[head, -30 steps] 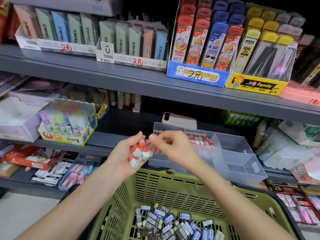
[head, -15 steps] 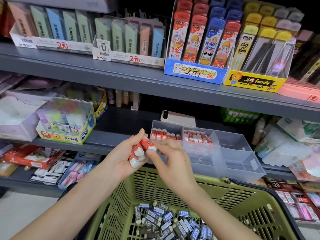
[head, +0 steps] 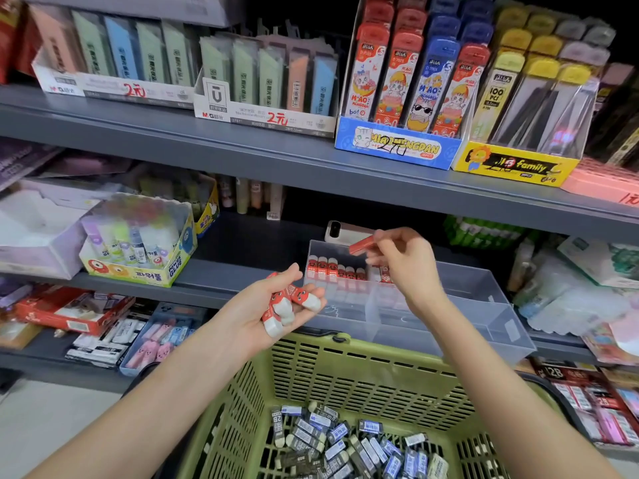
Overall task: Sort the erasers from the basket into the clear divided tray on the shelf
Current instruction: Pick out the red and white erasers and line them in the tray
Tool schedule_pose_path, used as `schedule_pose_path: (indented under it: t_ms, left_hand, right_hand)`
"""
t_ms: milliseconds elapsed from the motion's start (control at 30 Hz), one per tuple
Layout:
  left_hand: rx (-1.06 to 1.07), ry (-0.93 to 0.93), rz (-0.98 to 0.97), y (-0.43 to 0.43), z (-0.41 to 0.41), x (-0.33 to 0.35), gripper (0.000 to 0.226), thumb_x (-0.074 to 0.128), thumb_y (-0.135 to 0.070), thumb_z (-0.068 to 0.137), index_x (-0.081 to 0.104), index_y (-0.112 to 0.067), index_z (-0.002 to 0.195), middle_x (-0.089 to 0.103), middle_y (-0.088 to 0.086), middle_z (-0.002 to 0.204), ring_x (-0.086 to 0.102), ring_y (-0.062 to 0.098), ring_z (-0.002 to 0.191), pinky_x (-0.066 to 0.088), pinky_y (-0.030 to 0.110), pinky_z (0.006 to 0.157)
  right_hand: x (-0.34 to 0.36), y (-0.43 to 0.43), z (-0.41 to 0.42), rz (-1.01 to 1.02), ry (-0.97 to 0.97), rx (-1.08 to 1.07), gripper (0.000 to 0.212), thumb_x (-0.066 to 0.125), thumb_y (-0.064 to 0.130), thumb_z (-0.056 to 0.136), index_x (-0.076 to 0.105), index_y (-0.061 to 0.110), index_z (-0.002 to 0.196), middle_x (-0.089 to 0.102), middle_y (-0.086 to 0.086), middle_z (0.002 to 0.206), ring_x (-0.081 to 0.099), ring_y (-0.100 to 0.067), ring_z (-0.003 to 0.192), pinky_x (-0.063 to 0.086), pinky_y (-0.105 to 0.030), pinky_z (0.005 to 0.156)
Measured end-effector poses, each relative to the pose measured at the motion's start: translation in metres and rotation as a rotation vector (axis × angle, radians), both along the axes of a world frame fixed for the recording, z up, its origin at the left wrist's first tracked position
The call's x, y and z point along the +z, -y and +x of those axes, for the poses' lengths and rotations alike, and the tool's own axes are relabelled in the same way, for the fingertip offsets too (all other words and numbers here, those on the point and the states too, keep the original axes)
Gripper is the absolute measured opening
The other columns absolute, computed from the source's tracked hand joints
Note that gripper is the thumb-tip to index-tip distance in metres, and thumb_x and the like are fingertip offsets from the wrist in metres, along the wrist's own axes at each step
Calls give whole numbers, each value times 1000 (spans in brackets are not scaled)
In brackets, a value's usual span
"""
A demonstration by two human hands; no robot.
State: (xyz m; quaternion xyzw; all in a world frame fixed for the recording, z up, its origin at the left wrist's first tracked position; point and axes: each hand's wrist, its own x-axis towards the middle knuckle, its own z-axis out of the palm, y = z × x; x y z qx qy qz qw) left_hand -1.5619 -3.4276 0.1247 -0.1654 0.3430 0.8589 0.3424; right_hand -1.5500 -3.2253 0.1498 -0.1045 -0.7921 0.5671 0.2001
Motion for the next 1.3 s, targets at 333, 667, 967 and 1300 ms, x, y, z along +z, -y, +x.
schedule_pose_path:
  t_ms: [333,667,967,1300]
  left_hand:
    - [-7,10,2,1,2,4,31,55,13,72,54,12,103,65,35,101,69,37,90,57,49,74]
    - [-2,-37,44,8,0,5,48,61,6,64,57,9,111,67,30,101,69,39,90,59,46,63]
    - [33,-78,80,4,-1,2,30,57,3,75,57,7,104,69,26,104,69,34,94,55,49,81]
    - [-75,-51,74,1,6,3,17,62,-7,73,75,5,74,71,18,102,72,26,82,60,34,60]
  right_hand:
    - [-16,2,-62,804,515,65,28,56,30,92,69,7,83,68,-12,81,63,-28,77,52,-32,79]
    - [-28,9,-75,861,652,118,34,49,34,95,67,5,99,65,-11,88,60,-25,79,43,-26,69]
    - [3,47,18,336,139,324,26,55,30,93,67,19,73,67,4,64,59,-7,57,44,-15,49]
    - [-21,72,60,402,-67,354,26,71,18,82,66,14,107,55,11,89,52,-5,76,48,-21,71]
